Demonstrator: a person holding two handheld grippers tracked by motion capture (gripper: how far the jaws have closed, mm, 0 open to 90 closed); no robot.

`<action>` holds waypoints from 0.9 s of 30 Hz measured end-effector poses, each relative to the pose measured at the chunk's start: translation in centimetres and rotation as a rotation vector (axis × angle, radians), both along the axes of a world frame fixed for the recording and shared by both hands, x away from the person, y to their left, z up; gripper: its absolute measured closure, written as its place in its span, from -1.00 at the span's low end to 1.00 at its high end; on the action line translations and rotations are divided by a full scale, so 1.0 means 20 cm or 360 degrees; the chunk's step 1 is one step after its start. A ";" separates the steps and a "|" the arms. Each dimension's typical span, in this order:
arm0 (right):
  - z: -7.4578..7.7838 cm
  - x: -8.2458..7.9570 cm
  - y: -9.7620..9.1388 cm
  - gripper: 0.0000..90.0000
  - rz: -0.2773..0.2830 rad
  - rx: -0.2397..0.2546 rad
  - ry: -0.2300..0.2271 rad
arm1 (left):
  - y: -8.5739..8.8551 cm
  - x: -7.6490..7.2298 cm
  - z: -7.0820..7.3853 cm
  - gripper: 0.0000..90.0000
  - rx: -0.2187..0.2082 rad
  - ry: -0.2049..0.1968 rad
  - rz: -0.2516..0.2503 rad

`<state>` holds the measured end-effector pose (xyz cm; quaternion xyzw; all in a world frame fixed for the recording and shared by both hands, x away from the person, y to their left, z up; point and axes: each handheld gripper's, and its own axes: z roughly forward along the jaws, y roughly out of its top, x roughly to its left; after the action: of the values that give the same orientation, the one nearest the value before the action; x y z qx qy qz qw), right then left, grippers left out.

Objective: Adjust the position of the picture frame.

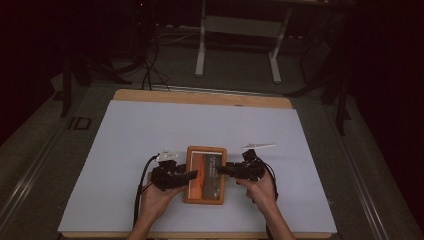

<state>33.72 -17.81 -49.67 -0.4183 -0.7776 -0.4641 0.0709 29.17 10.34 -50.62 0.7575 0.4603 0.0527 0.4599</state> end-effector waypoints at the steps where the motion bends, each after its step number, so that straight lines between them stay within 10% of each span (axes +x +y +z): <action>1: -0.01 0.01 0.00 0.31 -0.0012 0.0000 0.0017 | 0.00 0.01 -0.01 0.09 0.0006 0.0007 0.0007; 12: -0.10 0.08 0.02 0.22 -0.0139 -0.0067 0.0138 | 0.00 0.09 -0.09 -0.01 -0.0005 0.0222 0.0056; 27: -0.11 0.11 0.03 0.20 -0.0136 -0.0073 0.0158 | -0.01 0.09 -0.10 -0.03 -0.0026 0.0244 0.0111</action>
<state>35.88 -17.25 -51.93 -0.4751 -0.7650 -0.4274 0.0800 30.93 10.14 -52.53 0.7390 0.5207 0.0067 0.4275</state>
